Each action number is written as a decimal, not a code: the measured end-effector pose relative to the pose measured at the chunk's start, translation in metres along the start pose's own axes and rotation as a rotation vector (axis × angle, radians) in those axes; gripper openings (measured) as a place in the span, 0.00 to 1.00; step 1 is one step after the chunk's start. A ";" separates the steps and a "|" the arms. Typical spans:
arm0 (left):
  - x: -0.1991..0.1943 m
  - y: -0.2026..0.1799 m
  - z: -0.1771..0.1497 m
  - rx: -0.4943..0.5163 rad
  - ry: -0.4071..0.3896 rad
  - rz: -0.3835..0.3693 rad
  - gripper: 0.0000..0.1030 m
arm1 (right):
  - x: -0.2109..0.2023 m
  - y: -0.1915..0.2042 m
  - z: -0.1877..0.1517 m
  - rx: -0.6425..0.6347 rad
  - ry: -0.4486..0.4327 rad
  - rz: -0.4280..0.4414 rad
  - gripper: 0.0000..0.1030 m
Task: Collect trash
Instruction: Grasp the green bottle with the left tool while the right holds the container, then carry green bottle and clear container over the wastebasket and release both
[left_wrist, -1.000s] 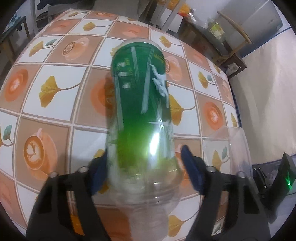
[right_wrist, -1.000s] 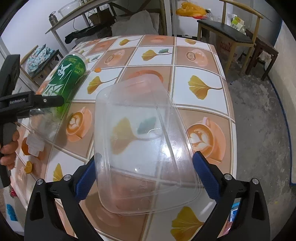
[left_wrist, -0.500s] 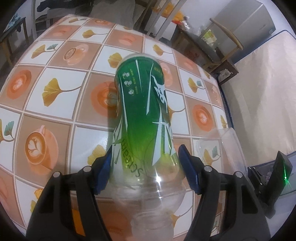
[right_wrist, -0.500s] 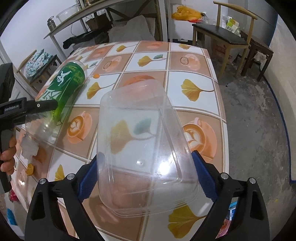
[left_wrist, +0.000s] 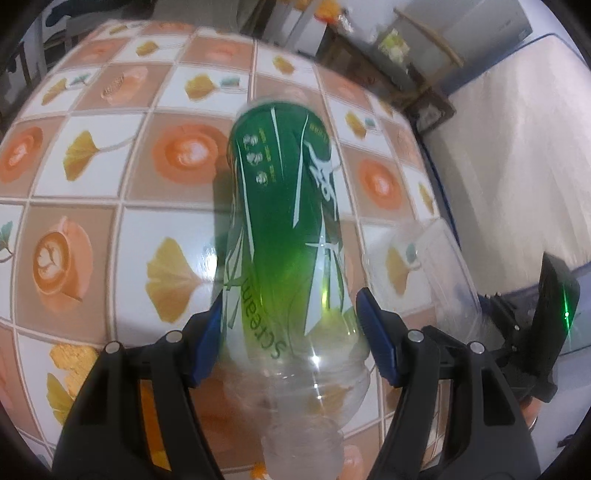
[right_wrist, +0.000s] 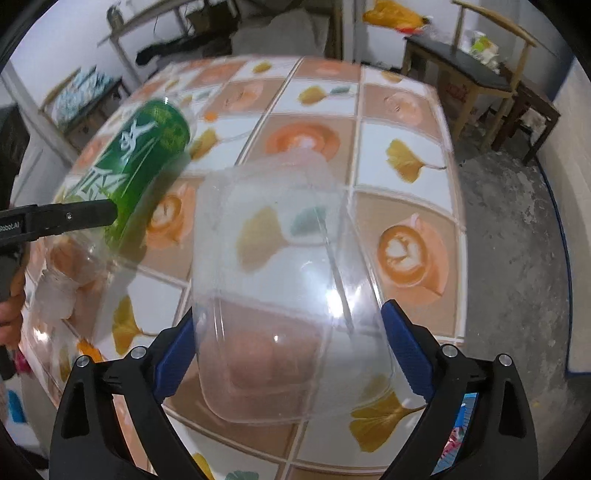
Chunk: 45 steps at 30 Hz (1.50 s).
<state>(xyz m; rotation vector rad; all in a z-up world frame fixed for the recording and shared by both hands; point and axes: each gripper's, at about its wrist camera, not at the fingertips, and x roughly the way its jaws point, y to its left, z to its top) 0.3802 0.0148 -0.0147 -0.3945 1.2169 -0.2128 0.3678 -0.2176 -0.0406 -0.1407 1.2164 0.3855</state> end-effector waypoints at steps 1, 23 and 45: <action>0.002 0.000 0.000 -0.006 0.011 0.001 0.67 | 0.002 0.002 0.002 -0.011 0.012 -0.010 0.91; 0.002 -0.001 0.009 -0.013 -0.029 -0.040 0.59 | 0.005 -0.001 0.012 0.004 -0.042 -0.024 0.87; -0.054 -0.046 -0.027 0.105 -0.106 -0.159 0.55 | -0.077 0.002 -0.023 0.031 -0.202 0.035 0.86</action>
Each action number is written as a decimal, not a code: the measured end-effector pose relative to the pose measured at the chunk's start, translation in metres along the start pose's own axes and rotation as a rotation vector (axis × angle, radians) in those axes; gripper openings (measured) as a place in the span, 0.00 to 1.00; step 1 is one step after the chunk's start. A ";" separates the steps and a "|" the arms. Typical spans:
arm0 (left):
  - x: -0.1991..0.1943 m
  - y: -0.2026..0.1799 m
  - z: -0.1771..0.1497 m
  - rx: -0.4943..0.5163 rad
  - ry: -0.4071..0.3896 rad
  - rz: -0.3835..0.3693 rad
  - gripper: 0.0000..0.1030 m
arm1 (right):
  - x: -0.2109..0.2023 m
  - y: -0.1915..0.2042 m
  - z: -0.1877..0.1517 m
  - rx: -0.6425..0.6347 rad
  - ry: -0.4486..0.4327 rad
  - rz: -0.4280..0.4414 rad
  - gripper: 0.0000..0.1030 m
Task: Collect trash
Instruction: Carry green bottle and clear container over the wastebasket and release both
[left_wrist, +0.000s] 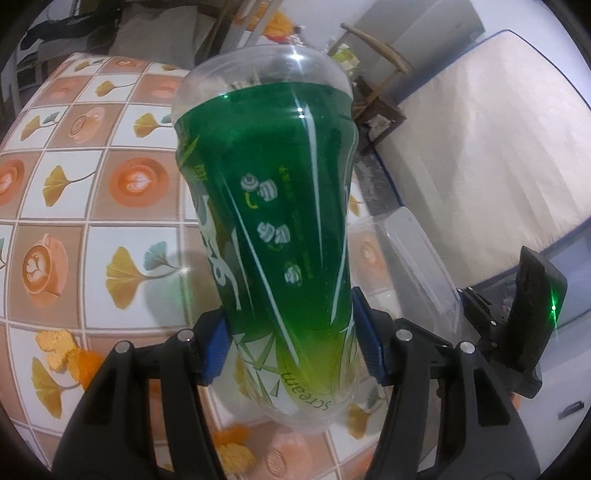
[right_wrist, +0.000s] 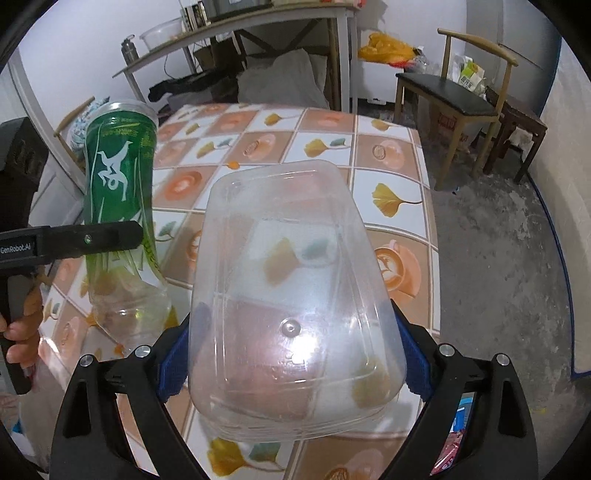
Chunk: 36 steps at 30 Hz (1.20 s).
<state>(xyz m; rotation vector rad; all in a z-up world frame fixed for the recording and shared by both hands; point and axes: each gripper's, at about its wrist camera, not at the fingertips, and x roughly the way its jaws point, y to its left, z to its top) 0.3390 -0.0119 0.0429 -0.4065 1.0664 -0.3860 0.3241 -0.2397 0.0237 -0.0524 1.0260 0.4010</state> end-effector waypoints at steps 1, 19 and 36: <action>-0.003 -0.004 -0.002 0.008 -0.002 -0.006 0.55 | -0.005 0.000 -0.002 0.003 -0.009 0.002 0.86; 0.017 -0.133 -0.064 0.206 0.114 -0.211 0.55 | -0.142 -0.102 -0.130 0.313 -0.207 -0.091 0.87; 0.219 -0.302 -0.183 0.377 0.465 -0.187 0.55 | -0.101 -0.285 -0.371 0.903 -0.129 -0.154 0.87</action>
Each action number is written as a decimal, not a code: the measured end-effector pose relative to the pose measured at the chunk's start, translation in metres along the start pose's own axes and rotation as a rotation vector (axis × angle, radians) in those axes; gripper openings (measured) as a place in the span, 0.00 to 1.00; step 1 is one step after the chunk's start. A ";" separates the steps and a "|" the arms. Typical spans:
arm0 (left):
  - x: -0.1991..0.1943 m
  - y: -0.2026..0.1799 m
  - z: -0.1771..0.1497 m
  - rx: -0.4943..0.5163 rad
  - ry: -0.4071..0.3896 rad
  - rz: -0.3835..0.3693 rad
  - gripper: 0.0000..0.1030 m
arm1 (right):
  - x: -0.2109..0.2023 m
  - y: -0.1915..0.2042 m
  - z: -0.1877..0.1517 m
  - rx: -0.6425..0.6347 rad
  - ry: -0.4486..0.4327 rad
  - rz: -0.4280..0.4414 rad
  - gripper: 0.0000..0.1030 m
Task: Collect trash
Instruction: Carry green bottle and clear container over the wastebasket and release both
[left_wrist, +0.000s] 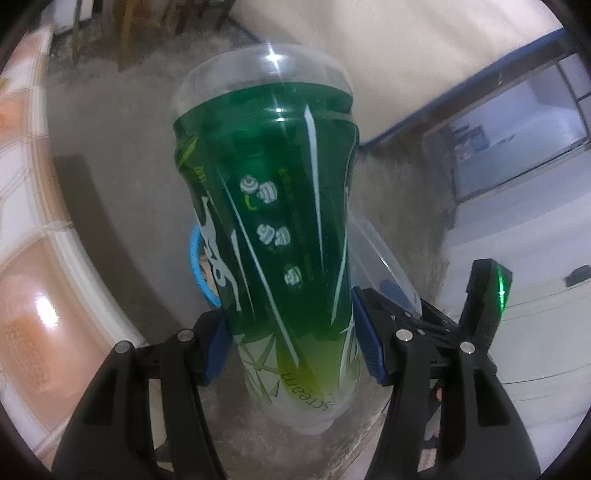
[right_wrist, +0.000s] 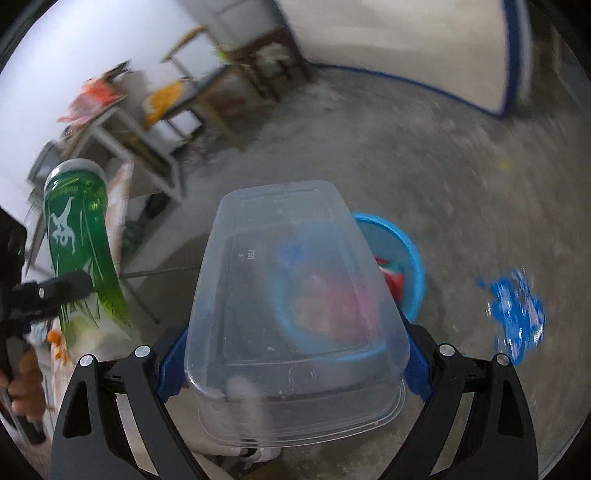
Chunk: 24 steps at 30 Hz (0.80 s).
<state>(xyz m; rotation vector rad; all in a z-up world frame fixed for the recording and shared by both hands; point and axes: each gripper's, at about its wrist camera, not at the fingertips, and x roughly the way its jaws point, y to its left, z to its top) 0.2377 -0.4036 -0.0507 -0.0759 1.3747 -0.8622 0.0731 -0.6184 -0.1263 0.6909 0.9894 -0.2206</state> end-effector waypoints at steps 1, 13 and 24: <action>0.018 -0.001 0.001 -0.009 0.022 0.008 0.55 | 0.010 -0.011 0.000 0.025 0.010 -0.006 0.87; 0.186 0.027 0.024 -0.126 0.176 0.153 0.65 | 0.143 -0.085 0.031 0.174 0.114 0.017 0.90; 0.177 0.017 0.032 -0.098 0.088 0.162 0.74 | 0.170 -0.116 0.026 0.226 0.059 0.011 0.90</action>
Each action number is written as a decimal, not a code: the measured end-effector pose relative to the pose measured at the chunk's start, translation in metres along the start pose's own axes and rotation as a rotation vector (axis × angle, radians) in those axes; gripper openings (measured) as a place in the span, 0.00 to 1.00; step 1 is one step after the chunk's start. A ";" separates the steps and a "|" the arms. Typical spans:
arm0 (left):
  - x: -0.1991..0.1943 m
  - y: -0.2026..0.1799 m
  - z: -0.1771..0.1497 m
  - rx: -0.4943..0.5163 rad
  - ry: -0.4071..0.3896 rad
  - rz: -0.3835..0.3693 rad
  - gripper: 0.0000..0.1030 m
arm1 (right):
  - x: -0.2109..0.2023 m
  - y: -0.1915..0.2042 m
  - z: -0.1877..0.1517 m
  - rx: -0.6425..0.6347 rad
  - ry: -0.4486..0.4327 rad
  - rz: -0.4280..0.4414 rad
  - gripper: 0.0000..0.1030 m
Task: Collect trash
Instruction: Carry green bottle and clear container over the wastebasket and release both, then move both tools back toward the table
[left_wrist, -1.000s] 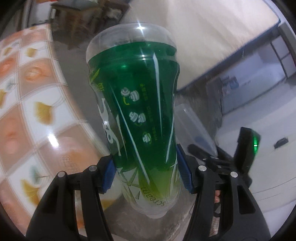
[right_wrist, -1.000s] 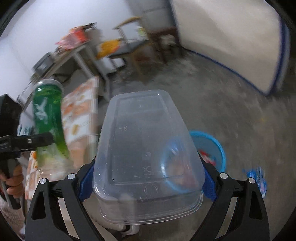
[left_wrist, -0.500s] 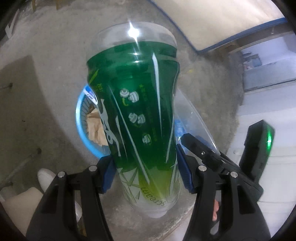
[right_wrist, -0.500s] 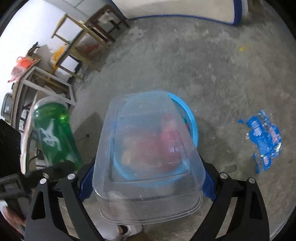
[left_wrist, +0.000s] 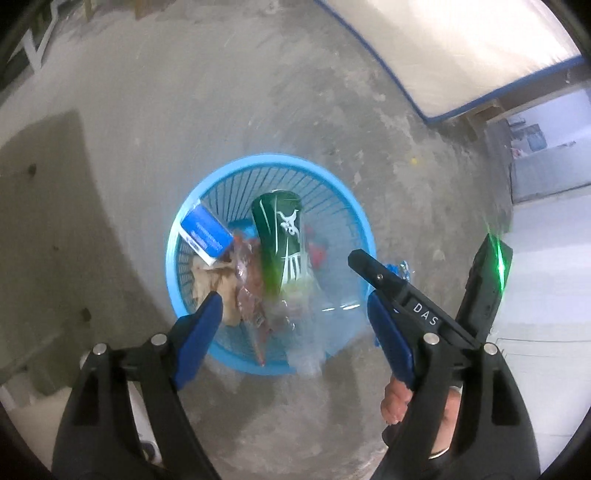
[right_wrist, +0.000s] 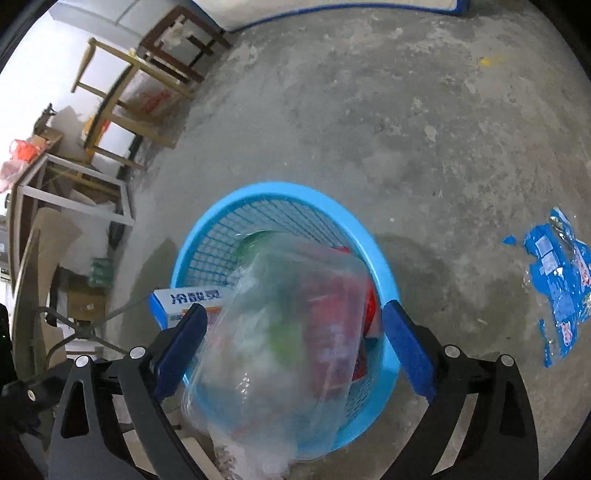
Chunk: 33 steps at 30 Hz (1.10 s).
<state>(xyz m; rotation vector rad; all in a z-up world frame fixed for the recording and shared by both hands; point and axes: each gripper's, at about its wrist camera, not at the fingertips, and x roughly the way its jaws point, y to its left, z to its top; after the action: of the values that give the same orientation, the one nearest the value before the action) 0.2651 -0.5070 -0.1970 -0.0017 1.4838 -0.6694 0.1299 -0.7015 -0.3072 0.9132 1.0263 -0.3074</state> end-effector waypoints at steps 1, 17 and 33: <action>-0.005 -0.001 0.001 0.004 -0.011 -0.006 0.74 | -0.004 -0.002 0.000 0.004 -0.016 0.004 0.90; -0.176 -0.035 -0.076 0.212 -0.216 -0.241 0.81 | -0.159 0.043 -0.070 -0.087 -0.299 0.128 0.90; -0.375 0.194 -0.244 0.055 -0.622 -0.001 0.84 | -0.199 0.231 -0.191 -0.422 -0.171 0.355 0.90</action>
<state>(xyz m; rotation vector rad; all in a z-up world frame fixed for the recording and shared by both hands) 0.1433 -0.0972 0.0371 -0.1559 0.8669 -0.6359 0.0536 -0.4494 -0.0620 0.6545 0.7161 0.1268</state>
